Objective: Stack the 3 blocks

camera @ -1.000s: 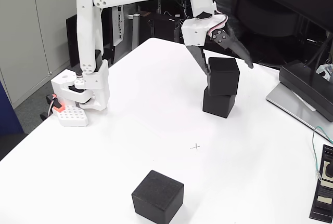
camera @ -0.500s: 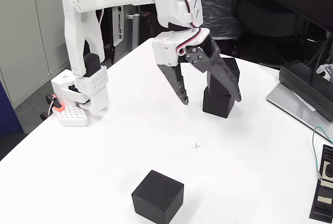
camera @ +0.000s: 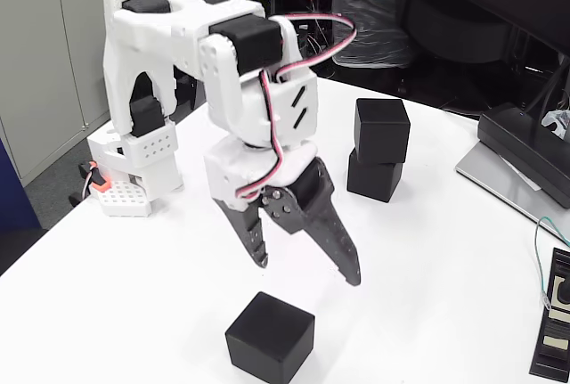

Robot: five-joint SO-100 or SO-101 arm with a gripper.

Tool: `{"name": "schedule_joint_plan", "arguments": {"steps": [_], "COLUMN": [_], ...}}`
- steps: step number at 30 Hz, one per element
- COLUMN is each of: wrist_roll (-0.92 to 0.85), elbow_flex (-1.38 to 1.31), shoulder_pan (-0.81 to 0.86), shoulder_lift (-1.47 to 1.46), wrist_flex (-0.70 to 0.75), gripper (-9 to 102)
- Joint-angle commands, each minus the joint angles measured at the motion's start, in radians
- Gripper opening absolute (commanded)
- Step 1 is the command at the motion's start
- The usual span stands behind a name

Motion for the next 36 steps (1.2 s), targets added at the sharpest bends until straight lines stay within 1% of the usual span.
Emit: {"name": "schedule_joint_plan", "arguments": {"steps": [1,5,14,24,31,33,36], "wrist_roll": [-0.014,-0.026,-0.109,-0.118,-0.118,-0.118,-0.118], "elbow_flex": [-0.009,-0.015,-0.005,-0.017,-0.018,-0.018,-0.018], "shoulder_pan": [0.031,0.083,0.173,0.167,0.167,0.167,0.167], "shoulder_lift": [-0.032,-0.086,-0.127,-0.295,-0.308,-0.308,-0.308], "wrist_flex": [-0.040,-0.066,-0.066,-0.069,-0.069,-0.069,-0.069], "gripper": [39,39,39,39,38,37,31]}}
